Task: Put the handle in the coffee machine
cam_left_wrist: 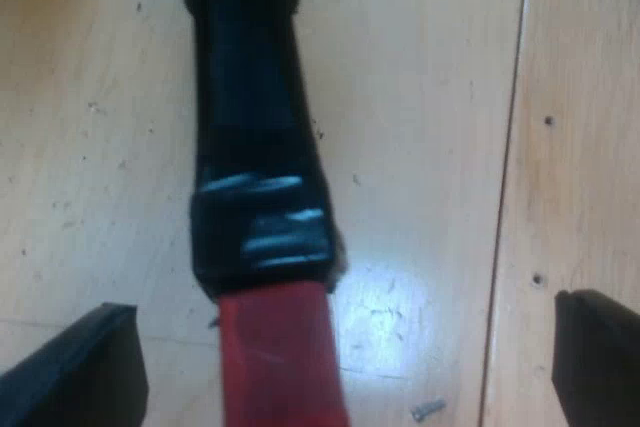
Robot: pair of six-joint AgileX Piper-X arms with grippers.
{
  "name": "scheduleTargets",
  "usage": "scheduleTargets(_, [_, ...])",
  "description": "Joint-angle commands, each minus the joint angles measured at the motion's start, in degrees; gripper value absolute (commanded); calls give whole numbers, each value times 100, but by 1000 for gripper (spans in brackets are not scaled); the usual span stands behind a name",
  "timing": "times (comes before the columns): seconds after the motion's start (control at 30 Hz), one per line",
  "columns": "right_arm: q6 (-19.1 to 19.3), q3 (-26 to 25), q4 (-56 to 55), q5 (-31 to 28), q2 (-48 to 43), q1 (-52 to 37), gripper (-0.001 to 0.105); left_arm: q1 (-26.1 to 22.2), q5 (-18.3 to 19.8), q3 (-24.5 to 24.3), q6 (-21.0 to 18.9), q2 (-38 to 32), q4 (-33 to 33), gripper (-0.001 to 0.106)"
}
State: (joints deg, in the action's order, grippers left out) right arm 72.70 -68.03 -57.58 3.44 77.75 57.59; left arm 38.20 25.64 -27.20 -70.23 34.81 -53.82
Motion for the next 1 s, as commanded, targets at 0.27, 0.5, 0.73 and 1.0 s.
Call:
scheduleTargets(0.27, [5, -91, -64, 27, -94, -29, 0, 28, 57, 2, 379, 763, 402, 78])
scheduleTargets(0.5, [5, -91, -64, 27, -94, -29, 0, 28, 16, 2, 392, 780, 529, 78])
scheduleTargets(0.73, [5, -91, -64, 27, -94, -29, 0, 28, -56, 2, 477, 780, 483, 76])
scheduleTargets(1.0, [5, -91, -64, 27, -94, -29, 0, 28, -191, 2, 626, 780, 481, 41])
